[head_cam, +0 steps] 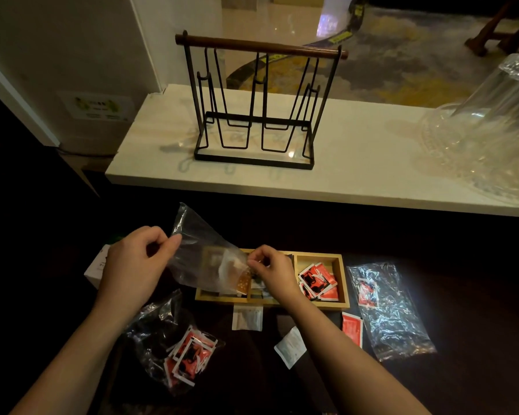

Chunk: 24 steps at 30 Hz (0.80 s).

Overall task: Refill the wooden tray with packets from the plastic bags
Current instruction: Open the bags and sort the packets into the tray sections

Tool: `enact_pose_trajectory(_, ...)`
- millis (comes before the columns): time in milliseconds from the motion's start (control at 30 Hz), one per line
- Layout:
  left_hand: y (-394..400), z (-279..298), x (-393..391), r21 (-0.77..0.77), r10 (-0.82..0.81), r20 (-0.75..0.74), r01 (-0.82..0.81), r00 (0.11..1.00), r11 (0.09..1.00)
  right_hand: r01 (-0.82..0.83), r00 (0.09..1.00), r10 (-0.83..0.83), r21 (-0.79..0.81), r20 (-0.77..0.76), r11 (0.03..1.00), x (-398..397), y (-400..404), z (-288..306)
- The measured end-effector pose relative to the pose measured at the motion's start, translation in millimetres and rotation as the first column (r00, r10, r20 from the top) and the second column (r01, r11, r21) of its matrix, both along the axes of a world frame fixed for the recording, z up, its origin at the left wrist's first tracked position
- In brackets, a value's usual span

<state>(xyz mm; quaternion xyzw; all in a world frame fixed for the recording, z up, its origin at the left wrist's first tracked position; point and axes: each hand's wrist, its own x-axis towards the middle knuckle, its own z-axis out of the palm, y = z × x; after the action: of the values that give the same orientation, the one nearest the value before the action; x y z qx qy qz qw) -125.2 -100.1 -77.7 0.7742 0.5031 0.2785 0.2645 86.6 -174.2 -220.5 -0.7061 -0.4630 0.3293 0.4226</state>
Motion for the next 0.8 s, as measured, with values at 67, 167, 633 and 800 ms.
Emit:
enact_pose_trajectory(67,-2.0,2.3,2.1,0.027,-0.018,-0.013,0.018,1.0,0.999,0.017,1.0,-0.017,0.005,-0.021,1.0,0.1,-0.5,-0.5)
enact_pose_trajectory(167,1.0,-2.9,1.5,0.038,0.012,-0.062,-0.009,0.998,0.999,0.025,0.999,-0.025,-0.002,-0.023,1.0,0.8,-1.7,-3.4)
enact_pose_trajectory(633,-1.2,13.4,2.9,0.06,0.013,-0.015,-0.012,1.0,0.998,0.102,0.99,-0.097,0.049,-0.098,0.994,-3.9,2.8,9.9)
enact_pose_trajectory(800,11.0,-7.2,-14.8,-0.076,0.059,0.024,-0.057,0.998,0.995,0.074,0.91,-0.07,-0.005,-0.408,0.997,-2.2,-2.6,13.5)
